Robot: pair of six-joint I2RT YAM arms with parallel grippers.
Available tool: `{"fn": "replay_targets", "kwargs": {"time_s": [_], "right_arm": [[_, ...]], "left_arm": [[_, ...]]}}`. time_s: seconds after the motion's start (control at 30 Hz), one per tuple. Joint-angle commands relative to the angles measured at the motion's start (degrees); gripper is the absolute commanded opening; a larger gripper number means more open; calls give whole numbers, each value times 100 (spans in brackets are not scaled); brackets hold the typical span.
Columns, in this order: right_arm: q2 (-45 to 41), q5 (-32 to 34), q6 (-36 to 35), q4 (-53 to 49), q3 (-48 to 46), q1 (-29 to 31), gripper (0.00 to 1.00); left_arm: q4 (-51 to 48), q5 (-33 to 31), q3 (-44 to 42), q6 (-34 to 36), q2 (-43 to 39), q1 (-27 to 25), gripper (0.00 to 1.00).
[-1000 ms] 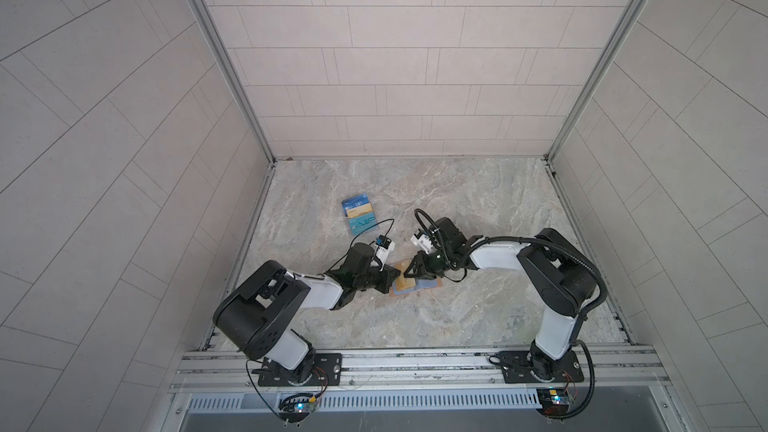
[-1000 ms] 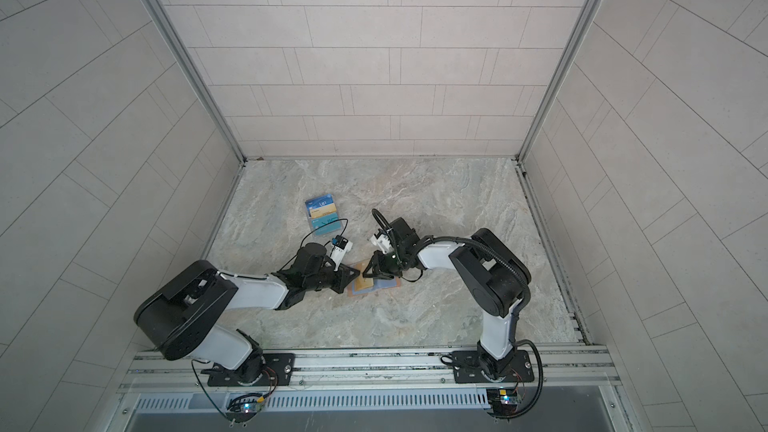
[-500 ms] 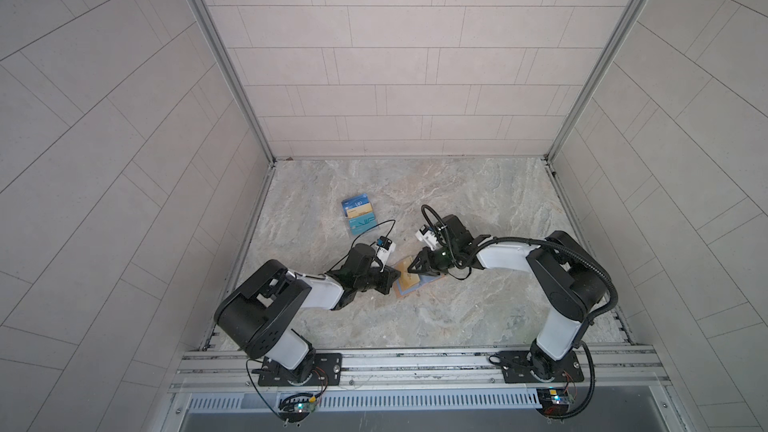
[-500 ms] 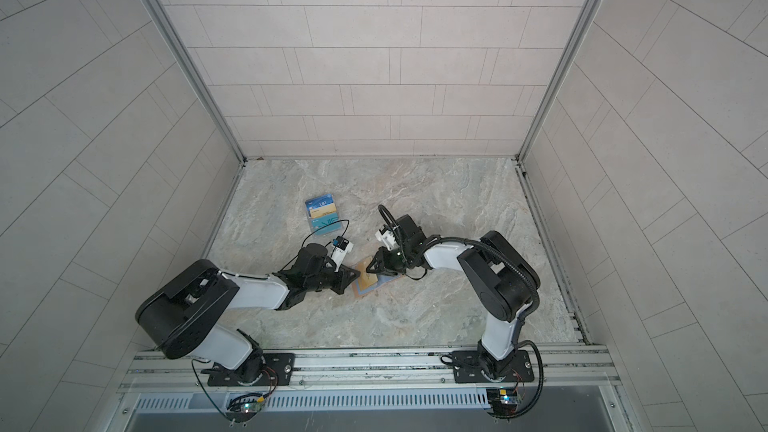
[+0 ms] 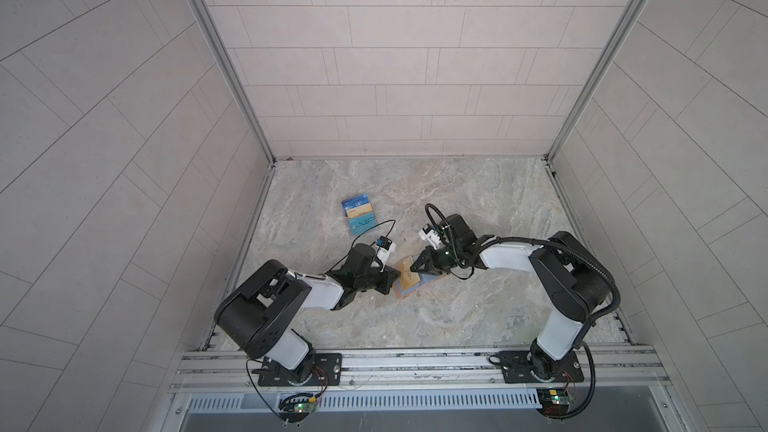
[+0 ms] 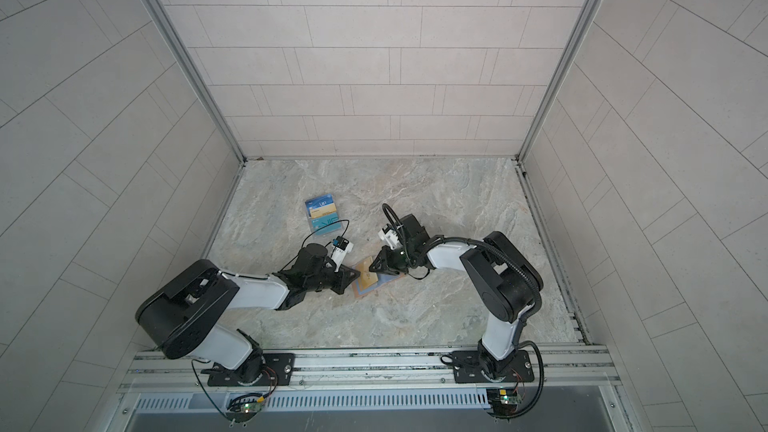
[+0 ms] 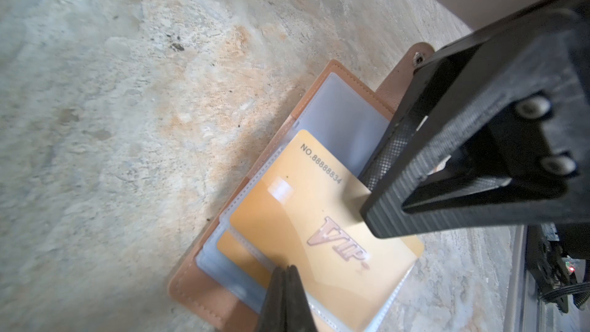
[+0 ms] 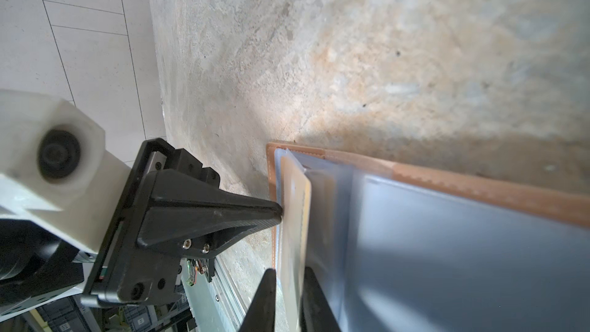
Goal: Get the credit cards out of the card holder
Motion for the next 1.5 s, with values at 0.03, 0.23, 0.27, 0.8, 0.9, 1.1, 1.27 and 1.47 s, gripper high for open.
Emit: {"fn": "replay_targets", "kwargs": {"time_s": [0.03,0.23,0.27,0.8,0.9,1.1,1.27,1.47], "right_arm": [[-266,-103,51,154,-71,-42,14],[-289,-130,81,191,-109,-77,11],[-301,-139,81,191,-120,-95,11],[-486,-184,88,159,-229,-211,8],[-486,-200,97,184,-230,-207,8],[-477,324,-450,-682,-41,-204,29],[-335,394,-724,-976,55,-211,41],[-107,113,-720,-932,134,-150,40]], "left_arm": [[-804,-136,-144,87,221,-57,0],[-808,-140,-150,88,218,-57,0],[-808,-135,-145,83,218,-58,0],[-809,-137,-144,84,241,-57,0],[-808,-139,-152,85,225,-57,0],[-794,-143,-146,80,248,-58,0],[-808,-118,-135,86,266,-57,0],[-816,-126,-120,71,275,-57,0]]}}
